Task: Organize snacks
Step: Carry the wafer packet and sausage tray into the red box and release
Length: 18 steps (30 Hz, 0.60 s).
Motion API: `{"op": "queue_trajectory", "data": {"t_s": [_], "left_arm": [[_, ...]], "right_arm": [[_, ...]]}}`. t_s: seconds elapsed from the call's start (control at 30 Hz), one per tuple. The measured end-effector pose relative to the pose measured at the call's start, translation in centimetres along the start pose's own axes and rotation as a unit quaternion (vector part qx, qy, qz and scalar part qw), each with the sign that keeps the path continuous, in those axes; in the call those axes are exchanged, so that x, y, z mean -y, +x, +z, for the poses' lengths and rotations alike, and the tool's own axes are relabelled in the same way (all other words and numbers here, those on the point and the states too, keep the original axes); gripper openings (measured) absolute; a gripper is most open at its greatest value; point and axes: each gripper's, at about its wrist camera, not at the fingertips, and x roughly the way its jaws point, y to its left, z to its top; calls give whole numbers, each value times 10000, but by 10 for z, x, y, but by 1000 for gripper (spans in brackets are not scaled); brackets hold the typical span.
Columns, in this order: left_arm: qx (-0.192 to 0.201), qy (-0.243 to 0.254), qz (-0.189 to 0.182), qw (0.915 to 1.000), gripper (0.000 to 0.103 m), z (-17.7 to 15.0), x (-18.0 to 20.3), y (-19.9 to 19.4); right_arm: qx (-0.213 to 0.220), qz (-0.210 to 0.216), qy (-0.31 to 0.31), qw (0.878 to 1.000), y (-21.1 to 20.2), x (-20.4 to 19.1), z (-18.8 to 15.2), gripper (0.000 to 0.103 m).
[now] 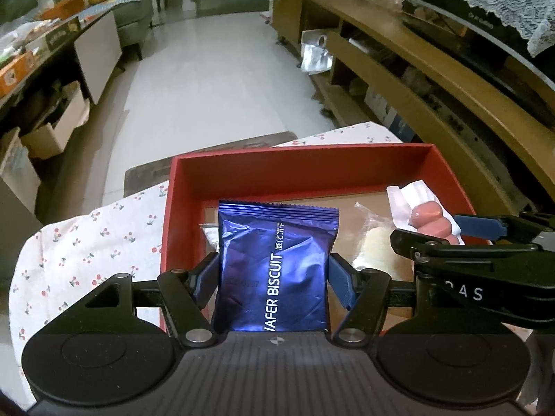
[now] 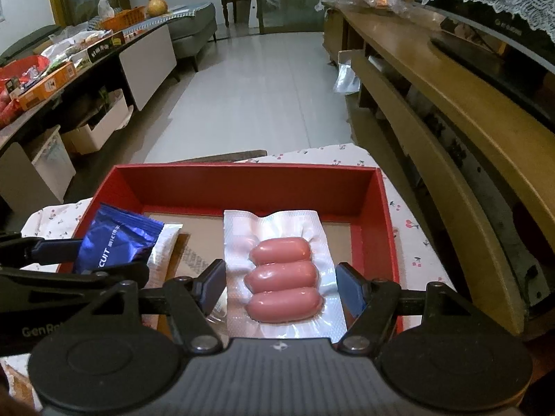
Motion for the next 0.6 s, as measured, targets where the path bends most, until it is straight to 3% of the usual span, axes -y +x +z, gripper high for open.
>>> {"op": "queue_trajectory", "data": {"t_s": [0.6], "left_arm": [[-271, -120, 98, 9995, 71, -7, -3, 23]], "right_arm": [[-189, -83, -178, 9996, 22, -3, -6, 87]]}}
